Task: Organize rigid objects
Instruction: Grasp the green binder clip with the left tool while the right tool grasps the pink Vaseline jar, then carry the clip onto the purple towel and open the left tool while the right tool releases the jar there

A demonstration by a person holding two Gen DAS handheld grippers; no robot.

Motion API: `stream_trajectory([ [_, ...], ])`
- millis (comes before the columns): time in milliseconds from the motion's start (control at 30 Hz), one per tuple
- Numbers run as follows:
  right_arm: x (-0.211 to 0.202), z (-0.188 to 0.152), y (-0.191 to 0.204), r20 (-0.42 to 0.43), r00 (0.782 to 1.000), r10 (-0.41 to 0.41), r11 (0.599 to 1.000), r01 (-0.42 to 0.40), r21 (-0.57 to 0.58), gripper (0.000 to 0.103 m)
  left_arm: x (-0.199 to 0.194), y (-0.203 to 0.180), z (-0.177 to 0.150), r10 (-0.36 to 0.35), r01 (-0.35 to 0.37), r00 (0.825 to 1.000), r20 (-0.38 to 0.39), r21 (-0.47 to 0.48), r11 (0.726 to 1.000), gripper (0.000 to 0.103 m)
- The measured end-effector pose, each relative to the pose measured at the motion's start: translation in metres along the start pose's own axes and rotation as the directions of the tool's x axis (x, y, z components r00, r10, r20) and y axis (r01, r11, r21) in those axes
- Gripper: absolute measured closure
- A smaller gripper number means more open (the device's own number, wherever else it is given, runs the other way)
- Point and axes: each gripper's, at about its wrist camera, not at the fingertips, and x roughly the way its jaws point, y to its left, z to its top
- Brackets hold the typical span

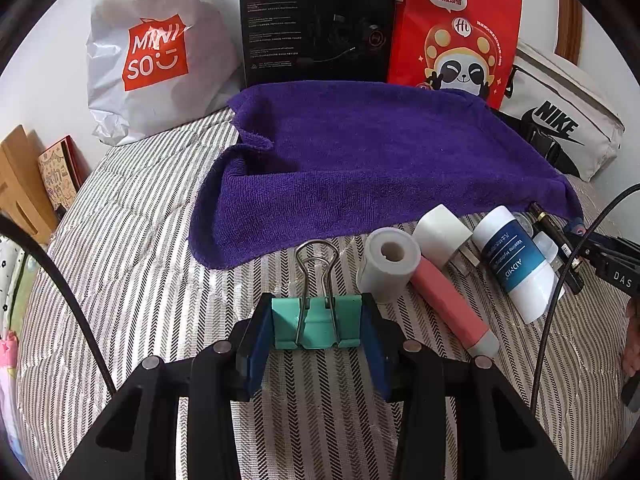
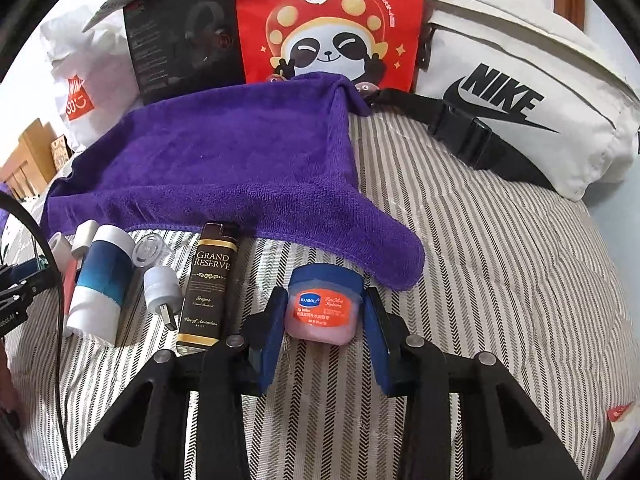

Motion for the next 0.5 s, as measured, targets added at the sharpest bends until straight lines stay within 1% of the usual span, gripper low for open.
stream_trajectory([
  [200,0.0015,0.0007,-0.0012,-0.002,1.000,0.014,1.000,-0.014,0.009,0.063,-0.0003,-0.0002,-0.0002,0.000,0.000,1.000,0.001,0.000,1.000,0.063],
  [400,0.0002,0.0012,0.0002,-0.004,1.000,-0.003,1.000,0.003,-0.014,0.065,-0.0011,-0.0002,-0.0008,0.001,-0.001,1.000,-0.002,0.003,1.000,0.064],
  [467,-0.0008,0.0019,-0.0010,-0.018,1.000,0.016,1.000,-0.016,-0.004,0.065,-0.0030,0.0013,-0.0022,-0.005,0.005,1.000,-0.015,0.006,1.000,0.064],
  [500,-0.0031,0.0033,-0.0028,-0.032,0.999,0.045,0.999,-0.044,0.006,0.065,-0.0043,0.0019,-0.0030,-0.006,0.006,1.000,-0.021,0.004,1.000,0.064],
])
